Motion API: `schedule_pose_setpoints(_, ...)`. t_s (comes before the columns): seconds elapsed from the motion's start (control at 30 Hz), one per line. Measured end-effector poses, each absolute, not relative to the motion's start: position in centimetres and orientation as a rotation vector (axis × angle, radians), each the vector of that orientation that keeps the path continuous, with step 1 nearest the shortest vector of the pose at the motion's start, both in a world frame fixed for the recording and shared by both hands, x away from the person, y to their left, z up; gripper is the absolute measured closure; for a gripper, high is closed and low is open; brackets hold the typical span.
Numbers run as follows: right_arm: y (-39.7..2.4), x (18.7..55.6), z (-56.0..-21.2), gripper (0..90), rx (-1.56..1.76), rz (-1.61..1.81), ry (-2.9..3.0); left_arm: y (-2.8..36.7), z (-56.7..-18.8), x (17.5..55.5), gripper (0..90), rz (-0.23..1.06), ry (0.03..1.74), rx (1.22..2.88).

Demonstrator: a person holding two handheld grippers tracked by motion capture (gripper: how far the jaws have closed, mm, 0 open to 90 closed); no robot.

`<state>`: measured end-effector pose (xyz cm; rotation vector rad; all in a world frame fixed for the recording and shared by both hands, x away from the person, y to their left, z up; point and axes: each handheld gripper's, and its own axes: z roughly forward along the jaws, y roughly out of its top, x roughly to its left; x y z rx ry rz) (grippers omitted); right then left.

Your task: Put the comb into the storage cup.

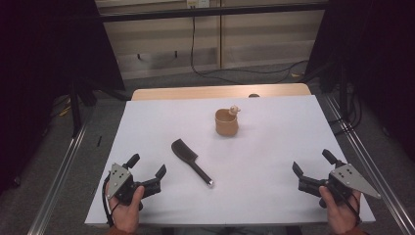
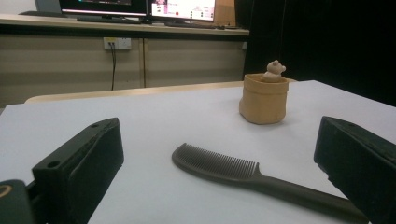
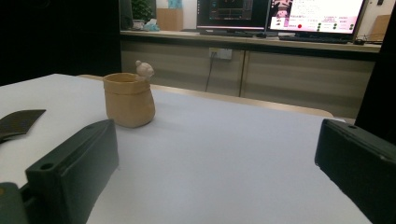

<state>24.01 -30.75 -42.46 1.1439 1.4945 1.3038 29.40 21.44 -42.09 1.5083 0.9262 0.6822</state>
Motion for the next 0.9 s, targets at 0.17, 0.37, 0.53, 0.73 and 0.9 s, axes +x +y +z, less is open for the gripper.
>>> schedule_pose_setpoints(0.17,-30.8,24.0,-42.5,0.0,1.141,1.311,1.502,21.4,-42.1,29.4,1.5,0.68,0.919,1.517)
schedule_pose_setpoints(0.37,-30.7,24.1,-42.6,0.0,1.147,1.316,1.508,21.0,-42.1,29.5,2.0,0.67,0.907,1.539)
schedule_pose_setpoints(0.53,-30.7,24.2,-42.6,0.0,1.145,1.323,1.516,20.7,-42.0,29.6,2.1,0.619,0.897,1.531)
schedule_pose_setpoints(0.73,-30.7,24.2,-42.7,0.0,1.148,1.33,1.523,20.4,-41.9,29.9,2.5,0.603,0.867,1.548)
schedule_pose_setpoints(0.9,-30.7,24.3,-42.7,0.0,1.152,1.336,1.529,19.8,-41.8,30.1,2.7,0.587,0.837,1.577)
